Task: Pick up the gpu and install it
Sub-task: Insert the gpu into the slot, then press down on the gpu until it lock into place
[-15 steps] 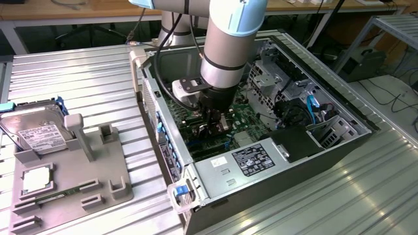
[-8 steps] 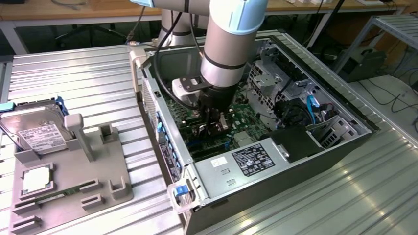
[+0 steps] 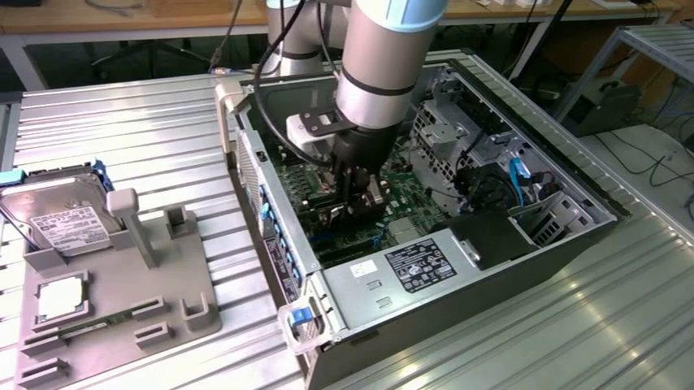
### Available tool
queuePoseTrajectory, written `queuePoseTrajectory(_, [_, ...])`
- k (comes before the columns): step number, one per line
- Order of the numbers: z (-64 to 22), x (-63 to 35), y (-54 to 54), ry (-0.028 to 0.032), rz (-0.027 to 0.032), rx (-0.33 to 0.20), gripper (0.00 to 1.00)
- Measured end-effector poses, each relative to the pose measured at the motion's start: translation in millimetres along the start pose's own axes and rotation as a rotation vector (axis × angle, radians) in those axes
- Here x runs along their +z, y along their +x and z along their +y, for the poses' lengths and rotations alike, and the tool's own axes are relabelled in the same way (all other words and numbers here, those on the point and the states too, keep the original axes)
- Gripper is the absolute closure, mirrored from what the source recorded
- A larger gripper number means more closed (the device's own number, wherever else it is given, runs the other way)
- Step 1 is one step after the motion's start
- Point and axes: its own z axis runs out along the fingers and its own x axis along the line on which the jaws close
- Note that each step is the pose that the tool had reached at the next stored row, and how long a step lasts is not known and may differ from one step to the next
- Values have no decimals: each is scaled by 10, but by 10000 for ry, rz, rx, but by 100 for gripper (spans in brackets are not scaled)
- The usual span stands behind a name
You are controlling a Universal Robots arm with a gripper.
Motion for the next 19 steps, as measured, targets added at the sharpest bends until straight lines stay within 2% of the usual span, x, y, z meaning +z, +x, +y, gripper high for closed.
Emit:
queuePoseTrajectory(5, [-1,-153,-5,12,0,0,65])
queuePoseTrajectory(8, [-1,-152,-5,15,-2,0,66])
queuePoseTrajectory(12, [-1,-153,-5,14,0,0,89])
queuePoseTrajectory(19, [-1,-153,-5,14,0,0,89])
